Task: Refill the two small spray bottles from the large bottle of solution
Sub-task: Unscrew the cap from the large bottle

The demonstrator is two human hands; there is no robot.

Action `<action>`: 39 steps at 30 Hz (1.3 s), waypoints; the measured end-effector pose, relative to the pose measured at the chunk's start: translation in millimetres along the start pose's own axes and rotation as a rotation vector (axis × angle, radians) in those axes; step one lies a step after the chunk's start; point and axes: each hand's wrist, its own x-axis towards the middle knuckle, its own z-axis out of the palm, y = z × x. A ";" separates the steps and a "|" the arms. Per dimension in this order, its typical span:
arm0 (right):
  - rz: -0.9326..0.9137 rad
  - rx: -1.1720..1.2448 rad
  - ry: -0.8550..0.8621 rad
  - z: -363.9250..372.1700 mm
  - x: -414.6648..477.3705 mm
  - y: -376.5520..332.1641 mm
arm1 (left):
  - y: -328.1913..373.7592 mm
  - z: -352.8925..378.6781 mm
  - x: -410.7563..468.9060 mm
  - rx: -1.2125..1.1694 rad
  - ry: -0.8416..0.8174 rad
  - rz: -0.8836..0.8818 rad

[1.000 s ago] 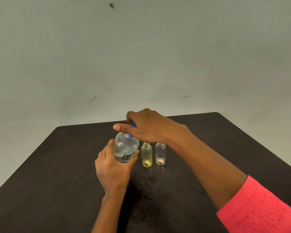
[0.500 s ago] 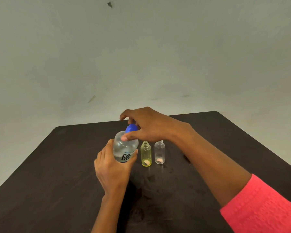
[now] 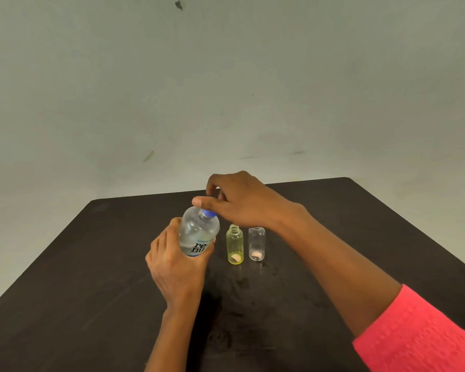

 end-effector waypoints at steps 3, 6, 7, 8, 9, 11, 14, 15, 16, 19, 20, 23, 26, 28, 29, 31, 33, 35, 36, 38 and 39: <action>-0.042 -0.025 -0.053 -0.5 -1.0 1.2 | 1.1 1.2 -1.0 0.004 -0.003 0.023; -0.096 0.001 -0.118 -5.1 -3.7 2.3 | 1.3 1.8 -1.4 0.003 -0.005 0.024; -0.098 0.021 -0.123 -5.6 -4.3 2.5 | 1.4 1.5 -1.2 0.000 -0.003 0.019; -0.081 0.038 -0.112 -5.5 -4.5 2.3 | 1.6 1.3 -1.0 -0.003 0.001 0.016; -0.046 0.040 -0.091 -4.6 -4.3 2.1 | 2.1 1.0 -0.8 -0.003 0.006 0.016; 0.016 -0.019 -0.052 -2.0 -3.3 1.9 | 3.1 1.0 -0.7 -0.001 0.010 0.019; 0.016 -0.076 -0.079 0.2 -2.8 0.1 | 3.0 1.7 -1.7 0.010 0.004 0.030; -0.005 -0.072 -0.100 -0.1 -2.7 0.3 | 2.6 2.0 -1.8 0.011 0.000 0.032; -0.035 -0.063 -0.115 -0.6 -2.9 1.3 | 2.1 2.0 -2.0 0.008 -0.002 0.029; -0.098 0.009 -0.144 -1.8 -5.0 2.9 | 1.7 0.9 -1.8 0.002 0.006 0.017; -0.090 0.039 -0.149 -1.8 -6.0 3.3 | 2.1 0.6 -1.5 0.002 0.009 0.018; 0.004 0.007 -0.120 -0.7 -6.8 2.4 | 2.2 1.3 -1.6 0.007 0.004 0.024; 0.039 -0.094 -0.061 1.7 -3.7 0.8 | 1.2 2.3 -2.3 0.010 -0.009 0.027; 0.011 -0.078 -0.094 1.8 -3.1 0.8 | 1.0 3.0 -2.7 0.012 -0.008 0.034; -0.016 -0.060 -0.119 0.9 -3.7 0.8 | 1.1 3.0 -2.7 0.008 -0.006 0.032; -0.048 -0.019 -0.141 -2.0 -5.5 -0.5 | 1.2 2.8 -2.5 0.002 0.000 0.024; -0.005 -0.024 -0.120 -2.0 -6.1 -0.8 | 1.7 2.4 -2.0 0.003 0.004 0.023; 0.047 -0.101 -0.100 1.2 -4.5 0.6 | 2.1 2.4 -2.4 0.007 0.001 0.025; 0.053 -0.126 -0.097 3.1 -3.8 1.0 | 2.1 2.5 -2.7 0.011 -0.001 0.028; 0.014 -0.099 -0.101 5.1 -3.7 1.1 | 1.8 3.0 -3.3 0.013 -0.001 0.030; -0.023 -0.069 -0.107 3.8 -4.4 1.1 | 1.6 3.0 -3.4 0.010 0.000 0.027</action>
